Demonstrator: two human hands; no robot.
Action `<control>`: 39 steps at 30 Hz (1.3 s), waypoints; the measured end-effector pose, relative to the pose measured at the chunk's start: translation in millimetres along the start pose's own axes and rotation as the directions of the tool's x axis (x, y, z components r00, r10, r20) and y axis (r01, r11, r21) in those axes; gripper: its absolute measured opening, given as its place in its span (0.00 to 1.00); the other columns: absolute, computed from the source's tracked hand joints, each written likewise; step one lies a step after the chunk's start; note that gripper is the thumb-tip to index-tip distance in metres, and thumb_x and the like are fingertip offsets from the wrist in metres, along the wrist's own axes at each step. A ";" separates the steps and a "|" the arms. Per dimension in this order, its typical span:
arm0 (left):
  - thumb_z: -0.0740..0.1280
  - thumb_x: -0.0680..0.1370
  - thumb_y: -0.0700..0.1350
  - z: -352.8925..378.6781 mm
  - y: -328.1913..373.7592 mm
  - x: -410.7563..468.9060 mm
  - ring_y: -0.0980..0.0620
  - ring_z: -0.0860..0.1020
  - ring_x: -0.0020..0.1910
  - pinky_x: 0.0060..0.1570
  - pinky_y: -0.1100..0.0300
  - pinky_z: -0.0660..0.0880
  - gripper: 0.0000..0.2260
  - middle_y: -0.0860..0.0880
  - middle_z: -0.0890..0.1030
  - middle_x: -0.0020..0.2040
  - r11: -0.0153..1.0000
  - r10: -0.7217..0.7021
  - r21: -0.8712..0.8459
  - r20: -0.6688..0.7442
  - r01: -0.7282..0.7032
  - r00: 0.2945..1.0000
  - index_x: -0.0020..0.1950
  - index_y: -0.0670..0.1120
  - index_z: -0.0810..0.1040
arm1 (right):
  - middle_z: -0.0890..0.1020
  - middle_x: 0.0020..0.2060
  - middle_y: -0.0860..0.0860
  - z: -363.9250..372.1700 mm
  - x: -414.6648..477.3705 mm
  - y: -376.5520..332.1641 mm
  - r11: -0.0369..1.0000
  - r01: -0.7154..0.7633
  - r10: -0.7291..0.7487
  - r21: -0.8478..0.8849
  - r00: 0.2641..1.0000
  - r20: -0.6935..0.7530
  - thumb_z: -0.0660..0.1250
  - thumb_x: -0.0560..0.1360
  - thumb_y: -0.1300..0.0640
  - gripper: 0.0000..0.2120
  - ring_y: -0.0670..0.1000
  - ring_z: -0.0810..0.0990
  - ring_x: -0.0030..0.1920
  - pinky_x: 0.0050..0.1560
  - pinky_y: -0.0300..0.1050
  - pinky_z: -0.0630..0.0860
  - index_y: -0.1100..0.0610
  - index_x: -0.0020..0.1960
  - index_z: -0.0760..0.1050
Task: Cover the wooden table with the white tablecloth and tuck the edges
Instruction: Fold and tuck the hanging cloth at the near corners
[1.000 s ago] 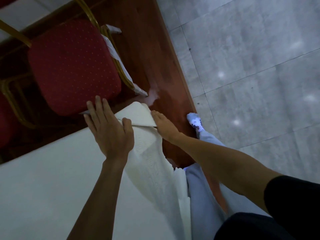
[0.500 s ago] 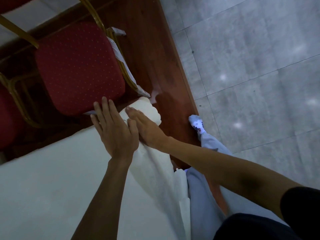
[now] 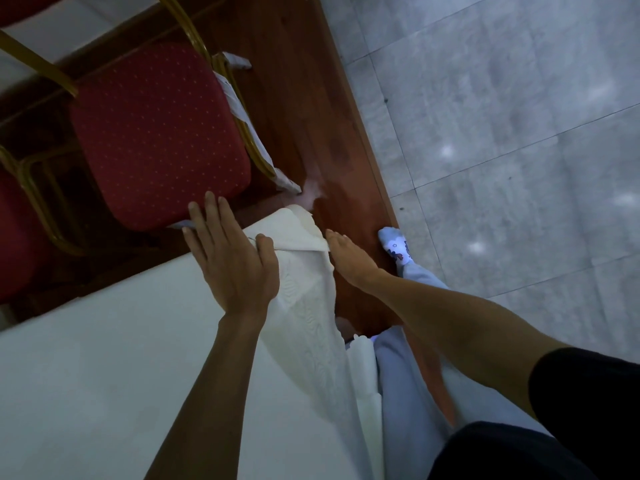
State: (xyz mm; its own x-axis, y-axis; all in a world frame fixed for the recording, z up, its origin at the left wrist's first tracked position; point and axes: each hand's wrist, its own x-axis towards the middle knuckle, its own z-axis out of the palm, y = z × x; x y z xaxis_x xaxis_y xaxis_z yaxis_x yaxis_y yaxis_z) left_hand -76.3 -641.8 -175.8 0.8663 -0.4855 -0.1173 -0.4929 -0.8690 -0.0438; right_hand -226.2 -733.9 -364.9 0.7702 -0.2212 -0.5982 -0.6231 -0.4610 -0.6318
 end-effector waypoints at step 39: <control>0.59 0.79 0.49 -1.4 2.8 3.2 0.43 0.45 0.82 0.79 0.41 0.48 0.35 0.42 0.49 0.83 0.999 -0.042 0.036 0.059 0.040 0.997 0.82 0.38 0.50 | 0.48 0.83 0.55 -61.0 91.8 -99.5 0.976 0.213 -0.217 0.051 0.908 0.358 0.48 0.86 0.40 0.33 0.53 0.43 0.83 0.81 0.60 0.43 0.58 0.83 0.47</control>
State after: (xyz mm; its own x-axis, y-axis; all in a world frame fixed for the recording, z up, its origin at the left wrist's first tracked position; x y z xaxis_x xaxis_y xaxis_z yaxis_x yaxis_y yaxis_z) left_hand -74.8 -645.9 -174.9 0.8800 -0.4422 -0.1736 -0.4607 -0.8835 -0.0847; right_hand -85.2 -760.8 -326.9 0.7862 0.2063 -0.5826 -0.4507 -0.4535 -0.7689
